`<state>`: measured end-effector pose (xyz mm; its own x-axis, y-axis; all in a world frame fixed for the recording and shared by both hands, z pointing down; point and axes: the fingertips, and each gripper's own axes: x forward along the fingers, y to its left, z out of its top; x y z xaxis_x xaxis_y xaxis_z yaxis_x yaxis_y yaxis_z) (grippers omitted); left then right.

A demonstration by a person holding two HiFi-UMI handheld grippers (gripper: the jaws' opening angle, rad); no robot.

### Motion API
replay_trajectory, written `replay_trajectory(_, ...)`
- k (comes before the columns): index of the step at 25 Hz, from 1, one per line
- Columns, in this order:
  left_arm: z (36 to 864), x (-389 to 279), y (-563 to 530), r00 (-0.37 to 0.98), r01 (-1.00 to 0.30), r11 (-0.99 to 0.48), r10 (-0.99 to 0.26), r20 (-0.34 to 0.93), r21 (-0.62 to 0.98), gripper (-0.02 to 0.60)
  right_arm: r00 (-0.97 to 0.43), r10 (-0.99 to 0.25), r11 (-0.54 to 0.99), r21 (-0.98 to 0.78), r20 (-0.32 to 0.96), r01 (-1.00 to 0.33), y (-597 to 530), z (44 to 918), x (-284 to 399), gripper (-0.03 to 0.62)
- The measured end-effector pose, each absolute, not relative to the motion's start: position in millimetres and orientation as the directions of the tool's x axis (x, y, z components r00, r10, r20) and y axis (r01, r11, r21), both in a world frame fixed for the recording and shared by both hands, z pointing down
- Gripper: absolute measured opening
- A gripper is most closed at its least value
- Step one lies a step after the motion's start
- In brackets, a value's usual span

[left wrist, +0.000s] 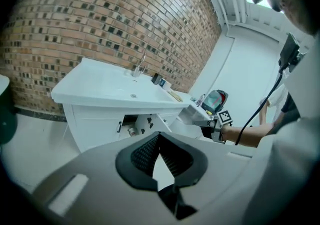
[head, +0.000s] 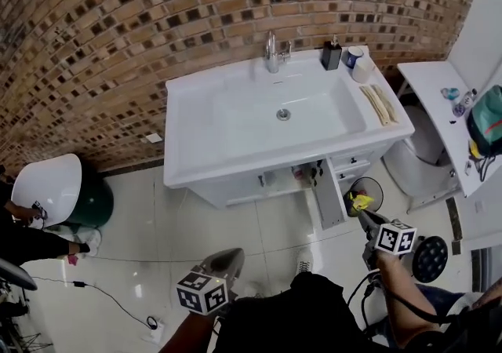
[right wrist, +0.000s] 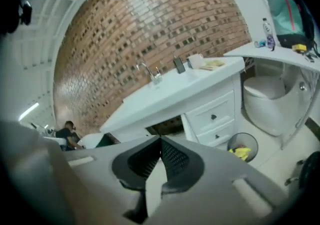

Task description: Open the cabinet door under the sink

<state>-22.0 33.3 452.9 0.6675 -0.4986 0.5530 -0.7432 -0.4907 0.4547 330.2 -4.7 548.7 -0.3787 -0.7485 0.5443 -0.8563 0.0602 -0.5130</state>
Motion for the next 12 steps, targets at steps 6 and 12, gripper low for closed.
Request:
replay_trajectory(6, 447.4, -51.7, 59.7, 0.735, -0.678, -0.548, -0.483, 0.477, 0.49, 0.012, -0.468, -0.782, 0.261, -0.467, 0.412, -0.845, 49.4, 439.7, 208.3, 0.002)
replay_trajectory(12, 463.8, -60.4, 93.8, 0.784, -0.619, -0.576, -0.404, 0.472, 0.535, 0.012, -0.523, -0.728, 0.368, -0.392, 0.442, -0.843, 108.0, 416.1, 114.4, 0.002)
